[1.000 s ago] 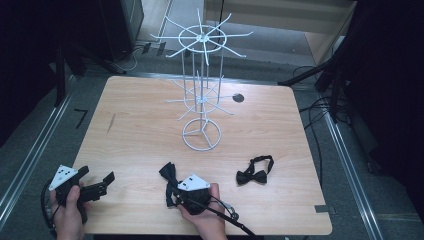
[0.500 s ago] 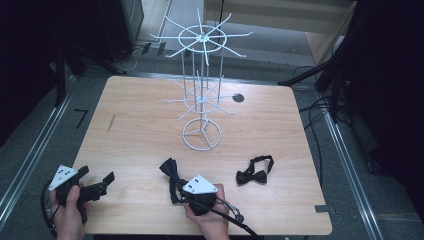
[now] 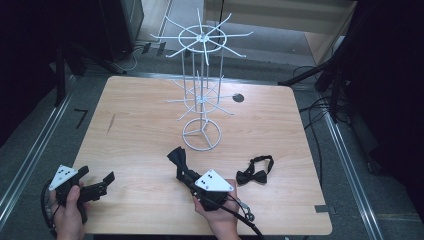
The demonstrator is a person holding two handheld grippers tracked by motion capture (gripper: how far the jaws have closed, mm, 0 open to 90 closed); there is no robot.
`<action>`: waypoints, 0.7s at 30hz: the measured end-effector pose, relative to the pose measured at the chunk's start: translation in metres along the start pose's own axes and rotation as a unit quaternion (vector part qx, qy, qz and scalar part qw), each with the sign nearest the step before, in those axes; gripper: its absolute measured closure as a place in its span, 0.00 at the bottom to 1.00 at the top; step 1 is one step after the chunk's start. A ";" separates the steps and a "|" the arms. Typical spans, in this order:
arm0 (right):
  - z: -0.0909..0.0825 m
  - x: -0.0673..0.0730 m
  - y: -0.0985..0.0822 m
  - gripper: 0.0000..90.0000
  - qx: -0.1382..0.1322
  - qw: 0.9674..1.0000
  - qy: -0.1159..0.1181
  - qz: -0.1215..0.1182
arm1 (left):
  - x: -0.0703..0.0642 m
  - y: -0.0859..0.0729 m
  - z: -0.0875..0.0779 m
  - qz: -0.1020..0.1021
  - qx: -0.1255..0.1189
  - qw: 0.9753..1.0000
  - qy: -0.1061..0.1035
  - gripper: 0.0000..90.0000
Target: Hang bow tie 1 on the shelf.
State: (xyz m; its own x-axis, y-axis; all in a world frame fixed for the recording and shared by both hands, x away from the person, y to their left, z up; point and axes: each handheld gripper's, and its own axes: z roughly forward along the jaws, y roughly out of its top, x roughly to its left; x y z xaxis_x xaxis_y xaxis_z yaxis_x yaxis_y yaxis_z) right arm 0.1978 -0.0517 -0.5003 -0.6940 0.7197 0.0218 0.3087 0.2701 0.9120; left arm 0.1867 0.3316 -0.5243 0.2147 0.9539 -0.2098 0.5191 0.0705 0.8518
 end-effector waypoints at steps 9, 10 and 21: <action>-0.015 -0.012 0.013 0.90 -0.029 0.999 -0.021 0.000 | 0.000 0.000 0.000 0.000 0.000 1.000 0.000 0.00; -0.016 -0.013 0.014 0.90 -0.031 0.999 -0.022 -0.001 | 0.000 0.000 0.000 0.000 0.000 1.000 0.000 0.00; -0.030 -0.021 0.031 0.90 -0.056 0.998 -0.035 -0.007 | 0.000 0.000 0.000 0.000 0.000 1.000 0.000 0.00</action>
State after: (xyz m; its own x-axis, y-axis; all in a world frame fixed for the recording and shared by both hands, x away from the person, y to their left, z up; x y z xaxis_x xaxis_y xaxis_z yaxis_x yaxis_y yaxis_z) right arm 0.2023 -0.0776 -0.4600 -0.6486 0.7609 -0.0164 0.2225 0.2102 0.9520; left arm 0.1867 0.3316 -0.5243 0.2147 0.9538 -0.2103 0.5190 0.0710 0.8518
